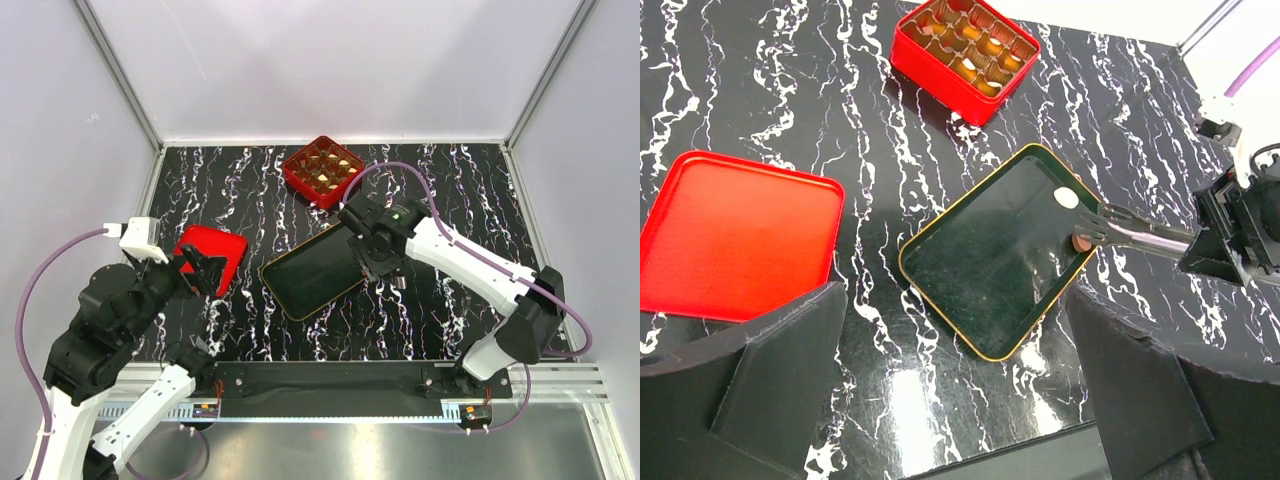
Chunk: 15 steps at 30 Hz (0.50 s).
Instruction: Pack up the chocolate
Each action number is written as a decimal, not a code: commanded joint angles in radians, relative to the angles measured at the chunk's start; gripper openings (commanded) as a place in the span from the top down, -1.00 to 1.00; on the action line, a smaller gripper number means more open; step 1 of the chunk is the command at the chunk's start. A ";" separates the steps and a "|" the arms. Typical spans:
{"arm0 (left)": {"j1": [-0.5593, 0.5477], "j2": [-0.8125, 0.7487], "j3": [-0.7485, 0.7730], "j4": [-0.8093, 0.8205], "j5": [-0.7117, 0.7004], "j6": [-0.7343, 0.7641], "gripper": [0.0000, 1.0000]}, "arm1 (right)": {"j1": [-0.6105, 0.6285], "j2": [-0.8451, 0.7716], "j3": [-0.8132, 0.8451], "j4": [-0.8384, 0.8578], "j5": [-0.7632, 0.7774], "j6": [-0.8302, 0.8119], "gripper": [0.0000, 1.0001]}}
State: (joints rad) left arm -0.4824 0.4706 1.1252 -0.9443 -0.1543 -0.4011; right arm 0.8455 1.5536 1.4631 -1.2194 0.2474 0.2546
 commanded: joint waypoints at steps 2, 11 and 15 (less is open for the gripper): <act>0.004 -0.012 0.045 0.010 -0.004 0.001 -0.98 | 0.007 -0.004 -0.029 0.032 0.001 0.014 -0.05; 0.004 -0.003 0.048 0.015 -0.001 0.001 -0.98 | 0.007 0.006 -0.079 0.072 -0.020 0.009 -0.05; 0.004 -0.001 0.045 0.018 -0.002 -0.001 -0.98 | 0.007 0.011 -0.099 0.087 -0.026 0.000 -0.05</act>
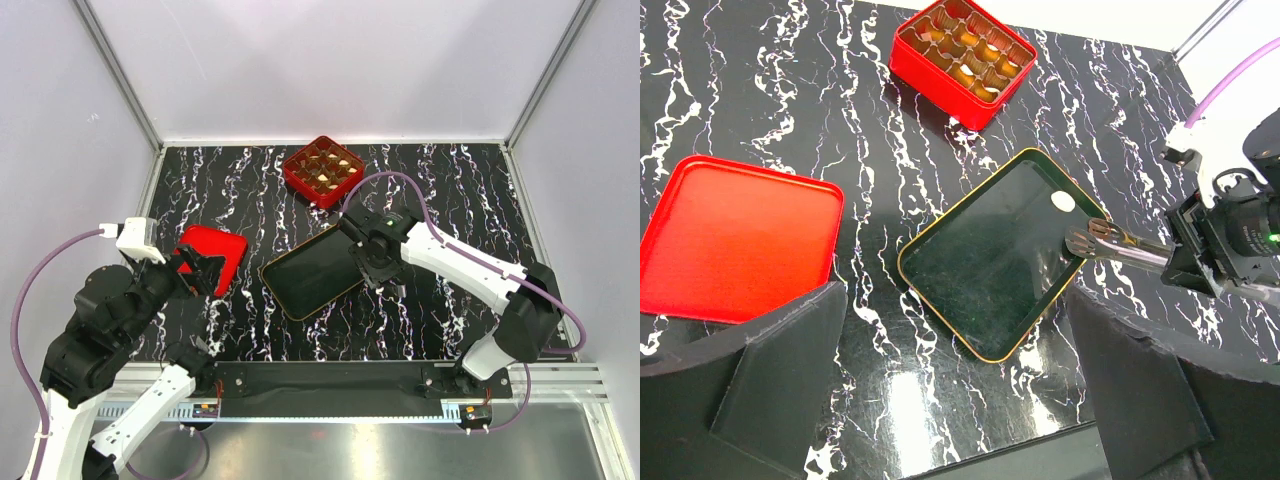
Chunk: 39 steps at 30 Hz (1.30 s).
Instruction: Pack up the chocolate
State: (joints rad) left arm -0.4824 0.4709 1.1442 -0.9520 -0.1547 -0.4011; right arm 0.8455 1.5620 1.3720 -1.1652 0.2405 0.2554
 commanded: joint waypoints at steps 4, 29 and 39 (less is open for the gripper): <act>0.004 -0.003 0.017 0.027 -0.002 -0.004 -0.98 | 0.006 0.021 -0.008 0.042 -0.038 -0.008 -0.04; 0.004 0.009 0.016 0.036 -0.028 0.001 -0.98 | -0.012 0.170 0.448 -0.034 0.075 -0.111 0.30; 0.004 0.040 -0.001 0.070 -0.017 0.005 -0.98 | -0.140 0.511 0.830 0.093 0.132 -0.251 0.26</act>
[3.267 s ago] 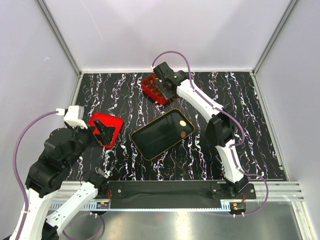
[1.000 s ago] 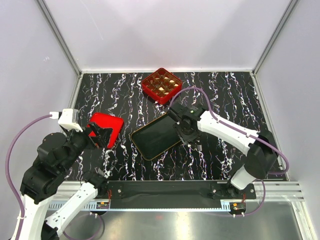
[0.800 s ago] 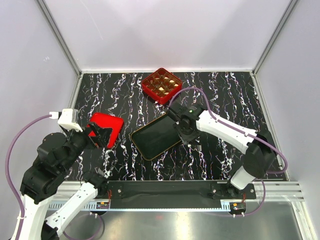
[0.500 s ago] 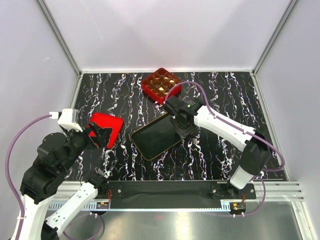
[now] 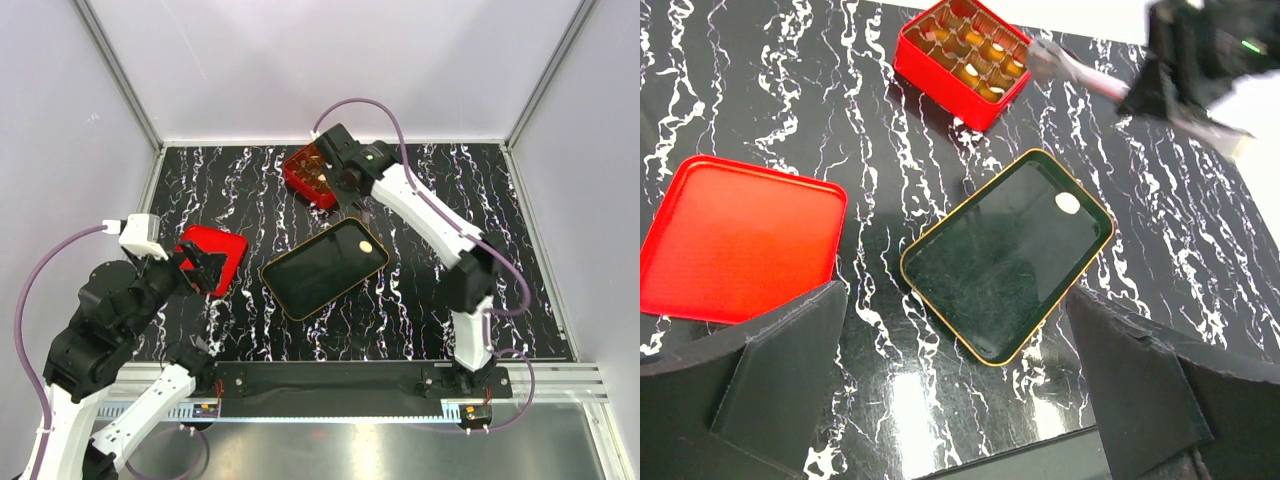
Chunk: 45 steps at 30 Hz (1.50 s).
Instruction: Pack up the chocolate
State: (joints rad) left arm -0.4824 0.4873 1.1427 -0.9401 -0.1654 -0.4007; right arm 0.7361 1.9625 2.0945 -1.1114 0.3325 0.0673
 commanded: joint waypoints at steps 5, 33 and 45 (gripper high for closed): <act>0.004 0.019 0.002 0.064 -0.013 0.011 -0.98 | -0.037 0.199 0.196 0.085 0.033 -0.126 0.23; 0.004 0.031 -0.011 0.070 -0.013 0.016 -0.98 | -0.055 0.243 0.137 0.142 -0.010 -0.116 0.09; 0.004 0.023 0.015 0.050 -0.019 0.017 -0.98 | -0.055 0.184 0.231 -0.047 0.034 -0.048 0.08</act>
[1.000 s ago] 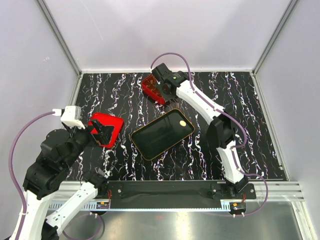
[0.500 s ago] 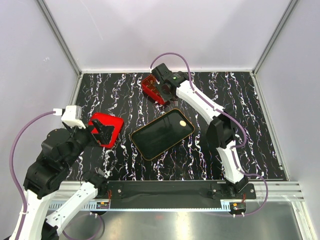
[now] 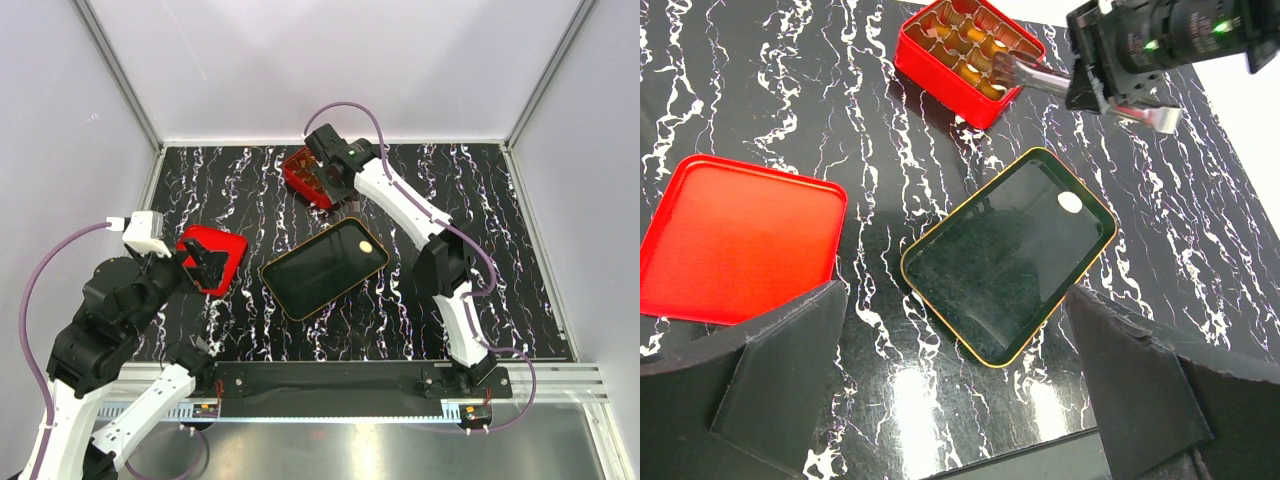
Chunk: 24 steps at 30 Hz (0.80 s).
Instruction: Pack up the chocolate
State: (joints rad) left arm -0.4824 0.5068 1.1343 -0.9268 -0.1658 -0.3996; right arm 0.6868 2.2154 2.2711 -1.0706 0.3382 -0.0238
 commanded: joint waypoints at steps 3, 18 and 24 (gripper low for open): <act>0.004 -0.001 0.031 0.036 -0.017 0.016 -0.98 | -0.004 -0.189 -0.080 -0.118 0.004 0.100 0.08; 0.004 -0.011 -0.002 0.056 0.006 -0.002 -0.98 | 0.059 -0.600 -0.760 0.009 -0.073 0.217 0.03; 0.004 -0.010 0.007 0.049 0.005 -0.008 -0.98 | 0.059 -0.588 -0.797 0.069 -0.022 0.134 0.02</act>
State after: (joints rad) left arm -0.4824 0.5049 1.1358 -0.9260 -0.1646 -0.4011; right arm 0.7399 1.6352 1.4647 -1.0805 0.2729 0.1520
